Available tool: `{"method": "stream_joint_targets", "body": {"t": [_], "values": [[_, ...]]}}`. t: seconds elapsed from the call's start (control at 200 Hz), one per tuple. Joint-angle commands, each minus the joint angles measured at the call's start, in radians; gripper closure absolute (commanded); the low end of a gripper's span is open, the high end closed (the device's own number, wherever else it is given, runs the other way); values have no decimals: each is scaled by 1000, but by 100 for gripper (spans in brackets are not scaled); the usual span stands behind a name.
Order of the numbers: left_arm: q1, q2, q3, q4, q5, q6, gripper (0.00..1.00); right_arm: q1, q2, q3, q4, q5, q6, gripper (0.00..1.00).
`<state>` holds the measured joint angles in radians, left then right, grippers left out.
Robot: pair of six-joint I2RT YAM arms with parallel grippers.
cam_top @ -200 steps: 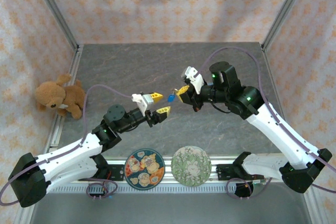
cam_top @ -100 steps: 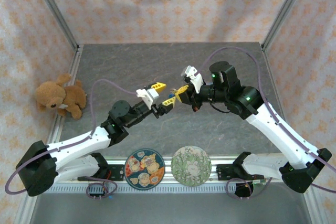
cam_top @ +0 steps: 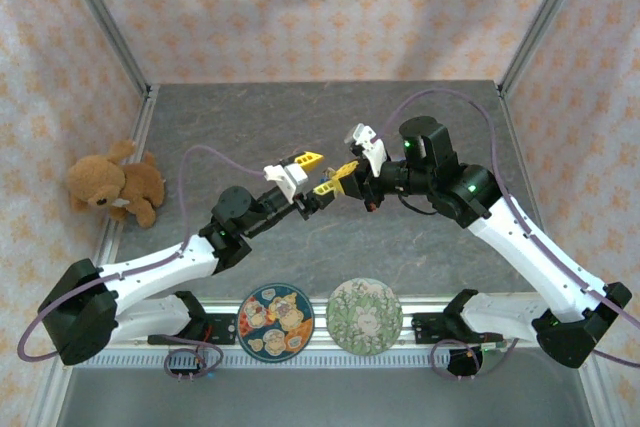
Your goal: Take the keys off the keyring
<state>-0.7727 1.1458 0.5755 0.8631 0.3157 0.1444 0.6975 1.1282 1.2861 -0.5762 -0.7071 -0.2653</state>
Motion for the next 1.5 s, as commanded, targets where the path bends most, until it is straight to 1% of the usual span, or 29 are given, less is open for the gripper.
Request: {"method": "stream_joint_targets", "body": {"t": [0.0,0.155,0.255,0.33,0.551,0.611,0.681,0.806,0.866,1.006,1.081,1.186,1.256,1.491], "values": [[-8,10,37,62,28,25,45,2,-12,-7,41,-16,15,100],[-9,21,38,83,30,23,47,-3,-16,-5,47,-15,26,100],[-9,25,37,96,24,21,51,-7,-18,-7,52,-20,32,100],[-8,25,35,103,21,21,56,-10,-18,-7,55,-21,36,100],[-8,23,29,103,13,15,62,-27,-31,-15,76,-37,58,100],[-9,25,30,102,11,9,62,-33,-33,-17,82,-45,65,100],[-10,30,33,102,11,5,59,-36,-34,-20,85,-52,71,100],[-9,39,40,103,18,3,59,-39,-39,-24,91,-54,82,100],[-11,44,38,145,17,-3,59,-39,-42,-24,90,-56,81,100],[-11,49,41,162,10,-6,62,-41,-43,-28,91,-65,85,100],[-11,50,45,162,11,-4,68,-43,-48,-31,98,-66,90,100],[-10,54,44,173,8,-6,69,-47,-51,-34,103,-66,92,100],[-10,54,44,173,4,-7,72,-50,-50,-36,107,-72,98,100],[-11,54,37,175,0,-9,72,-65,-61,-44,134,-84,121,100]]}}
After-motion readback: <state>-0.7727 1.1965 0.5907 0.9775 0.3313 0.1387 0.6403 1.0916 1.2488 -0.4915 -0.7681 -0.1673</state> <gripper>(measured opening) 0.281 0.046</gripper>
